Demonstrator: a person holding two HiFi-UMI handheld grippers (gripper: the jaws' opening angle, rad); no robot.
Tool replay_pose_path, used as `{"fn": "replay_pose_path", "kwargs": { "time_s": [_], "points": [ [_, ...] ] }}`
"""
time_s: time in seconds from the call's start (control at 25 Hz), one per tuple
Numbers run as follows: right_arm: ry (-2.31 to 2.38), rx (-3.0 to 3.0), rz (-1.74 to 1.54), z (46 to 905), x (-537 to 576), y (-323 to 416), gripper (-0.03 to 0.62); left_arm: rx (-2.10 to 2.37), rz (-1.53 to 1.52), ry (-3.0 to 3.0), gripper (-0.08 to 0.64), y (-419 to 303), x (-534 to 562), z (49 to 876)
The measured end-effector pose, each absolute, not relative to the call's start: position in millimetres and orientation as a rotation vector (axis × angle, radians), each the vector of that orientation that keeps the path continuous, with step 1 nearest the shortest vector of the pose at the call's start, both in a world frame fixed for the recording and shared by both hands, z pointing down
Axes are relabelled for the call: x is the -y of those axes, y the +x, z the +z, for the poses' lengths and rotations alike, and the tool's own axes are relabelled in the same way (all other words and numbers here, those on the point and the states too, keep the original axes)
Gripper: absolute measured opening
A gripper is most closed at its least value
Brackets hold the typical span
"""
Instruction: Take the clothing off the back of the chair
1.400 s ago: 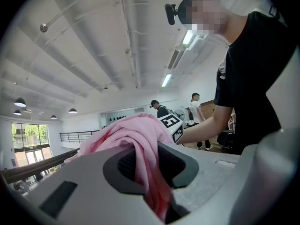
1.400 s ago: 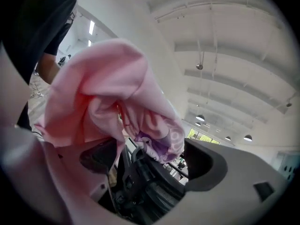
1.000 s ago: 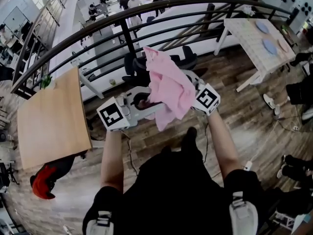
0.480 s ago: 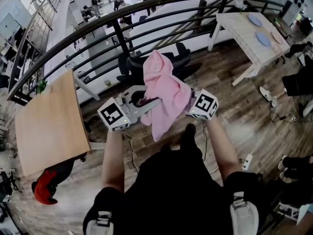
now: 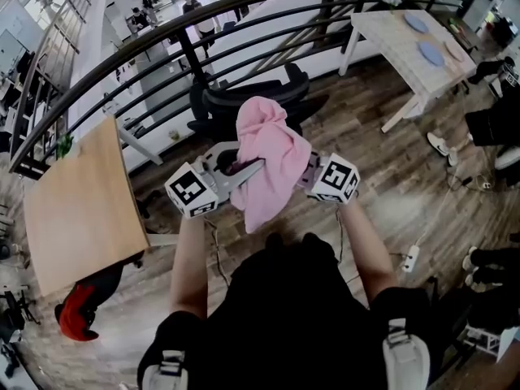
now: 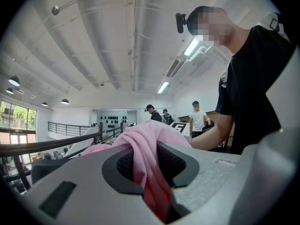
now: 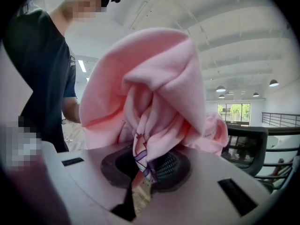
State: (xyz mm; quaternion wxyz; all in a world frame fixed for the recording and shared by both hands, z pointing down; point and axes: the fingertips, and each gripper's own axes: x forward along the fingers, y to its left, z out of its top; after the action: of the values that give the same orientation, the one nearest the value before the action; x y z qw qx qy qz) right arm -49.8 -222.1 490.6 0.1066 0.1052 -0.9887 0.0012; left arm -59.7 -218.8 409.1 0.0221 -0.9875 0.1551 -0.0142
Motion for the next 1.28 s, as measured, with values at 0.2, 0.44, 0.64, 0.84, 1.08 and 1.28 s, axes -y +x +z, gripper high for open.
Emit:
{"fn": "replay_pose_path", "kwargs": {
  "time_s": [0.2, 0.44, 0.64, 0.84, 1.08, 1.28],
  "points": [
    [0.301, 2.9, 0.024, 504, 215, -40, 0.038, -0.512, -0.078, -3.076, 0.08, -49, 216, 423],
    [0.296, 2.904, 0.081, 516, 195, -9, 0.038, -0.544, -0.086, -3.1, 0.08, -17, 199, 434],
    [0.252, 2.884, 0.059, 525, 179, 14, 0.038, -0.572, -0.1, -3.127, 0.081, 4, 184, 438],
    [0.252, 2.88, 0.117, 522, 155, 43, 0.038, -0.598, -0.11, -3.133, 0.081, 33, 162, 441],
    [0.198, 2.883, 0.115, 523, 142, 55, 0.038, -0.644, -0.118, -3.136, 0.081, 45, 149, 441],
    [0.168, 2.883, 0.123, 522, 131, 65, 0.035, -0.685, -0.142, -3.13, 0.081, 56, 138, 441]
  ]
}}
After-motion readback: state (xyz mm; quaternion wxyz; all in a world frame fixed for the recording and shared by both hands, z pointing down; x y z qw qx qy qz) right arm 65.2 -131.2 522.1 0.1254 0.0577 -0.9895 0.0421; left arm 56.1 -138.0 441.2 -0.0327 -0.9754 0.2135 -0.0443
